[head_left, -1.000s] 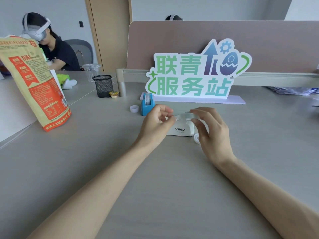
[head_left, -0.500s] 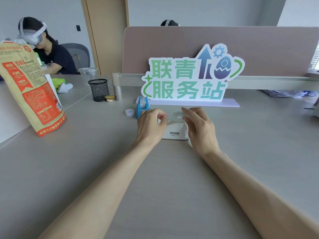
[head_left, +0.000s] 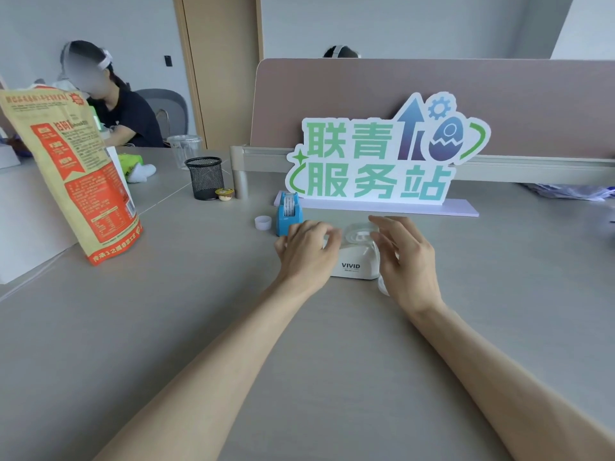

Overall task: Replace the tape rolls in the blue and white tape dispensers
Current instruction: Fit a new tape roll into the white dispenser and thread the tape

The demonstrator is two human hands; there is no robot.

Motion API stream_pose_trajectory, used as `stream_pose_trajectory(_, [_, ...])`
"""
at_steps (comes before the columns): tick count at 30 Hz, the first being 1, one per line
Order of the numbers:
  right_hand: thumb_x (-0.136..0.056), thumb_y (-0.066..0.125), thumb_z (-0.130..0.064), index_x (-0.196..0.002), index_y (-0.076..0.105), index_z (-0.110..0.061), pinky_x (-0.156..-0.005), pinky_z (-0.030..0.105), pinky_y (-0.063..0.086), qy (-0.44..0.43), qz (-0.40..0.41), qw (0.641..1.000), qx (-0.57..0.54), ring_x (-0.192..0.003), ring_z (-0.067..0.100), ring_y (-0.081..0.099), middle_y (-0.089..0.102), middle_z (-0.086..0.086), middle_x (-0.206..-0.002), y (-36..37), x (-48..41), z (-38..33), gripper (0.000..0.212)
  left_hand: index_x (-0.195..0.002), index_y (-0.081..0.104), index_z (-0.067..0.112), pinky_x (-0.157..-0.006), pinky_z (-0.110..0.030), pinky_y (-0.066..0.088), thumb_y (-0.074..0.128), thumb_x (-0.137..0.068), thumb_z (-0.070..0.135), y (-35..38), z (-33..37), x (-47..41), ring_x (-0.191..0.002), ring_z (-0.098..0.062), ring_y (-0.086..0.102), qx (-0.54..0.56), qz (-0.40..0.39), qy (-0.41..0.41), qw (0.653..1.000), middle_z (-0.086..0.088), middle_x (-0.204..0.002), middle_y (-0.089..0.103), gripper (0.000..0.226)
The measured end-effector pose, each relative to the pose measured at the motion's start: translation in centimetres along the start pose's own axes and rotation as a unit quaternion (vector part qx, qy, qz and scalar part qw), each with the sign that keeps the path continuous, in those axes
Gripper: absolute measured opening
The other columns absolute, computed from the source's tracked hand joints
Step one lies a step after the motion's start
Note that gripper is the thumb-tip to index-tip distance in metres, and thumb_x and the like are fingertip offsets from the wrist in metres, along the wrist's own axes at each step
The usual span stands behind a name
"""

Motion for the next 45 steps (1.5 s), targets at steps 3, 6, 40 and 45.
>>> stream_pose_trajectory(3, [-0.091, 0.056, 0.003, -0.115, 0.064, -0.007, -0.081, 0.031, 0.053, 0.000, 0.004, 1.000, 0.000, -0.090, 0.009, 0.060, 0.063, 0.006, -0.111, 0.0, 0.0, 0.0, 0.028, -0.092, 0.066, 0.025, -0.090, -0.031, 0.022, 0.049, -0.093, 0.034, -0.2, -0.4, 0.0, -0.112, -0.014, 0.047, 0.036, 0.014, 0.000, 0.999, 0.010, -0.110, 0.062, 0.019])
stream_pose_trajectory(6, [-0.091, 0.057, 0.003, -0.115, 0.065, -0.007, -0.080, 0.032, 0.053, 0.001, 0.003, 1.000, 0.003, -0.090, 0.013, 0.061, 0.063, 0.006, -0.112, 0.0, 0.0, 0.1, 0.027, -0.084, 0.064, 0.025, -0.087, -0.031, 0.024, 0.053, -0.091, 0.033, -0.5, -0.6, -0.1, -0.107, -0.013, 0.053, 0.072, 0.028, -0.003, 0.997, 0.011, -0.103, 0.063, 0.015])
stream_pose_trajectory(40, [-0.091, 0.060, -0.003, -0.110, 0.072, -0.012, -0.079, 0.010, 0.045, 0.051, -0.050, 0.997, -0.002, -0.087, 0.012, 0.064, 0.064, -0.007, -0.104, 1.4, -0.4, 1.7, 0.024, -0.082, 0.058, 0.013, -0.088, -0.027, 0.033, 0.056, -0.093, 0.027, -0.5, -1.4, 0.3, -0.102, -0.022, 0.044, 0.086, 0.097, 0.035, 0.991, -0.001, -0.097, 0.053, 0.018])
stream_pose_trajectory(45, [-0.094, 0.055, -0.007, -0.112, 0.071, -0.012, -0.085, 0.028, 0.052, 0.057, -0.049, 0.997, 0.003, -0.093, 0.014, 0.065, 0.067, -0.002, -0.108, 1.3, -0.3, 1.5, 0.025, -0.078, 0.053, 0.018, -0.082, -0.025, 0.038, 0.055, -0.093, 0.028, -0.1, -1.6, 0.3, -0.098, -0.018, 0.049, 0.126, 0.076, 0.021, 0.989, 0.001, -0.096, 0.052, 0.018])
Point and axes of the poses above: each hand's wrist, its own x-axis away from the middle knuckle, its own y-axis out of the palm, z = x × y, the point moved 8 cm from there along -x, towards the middle knuckle
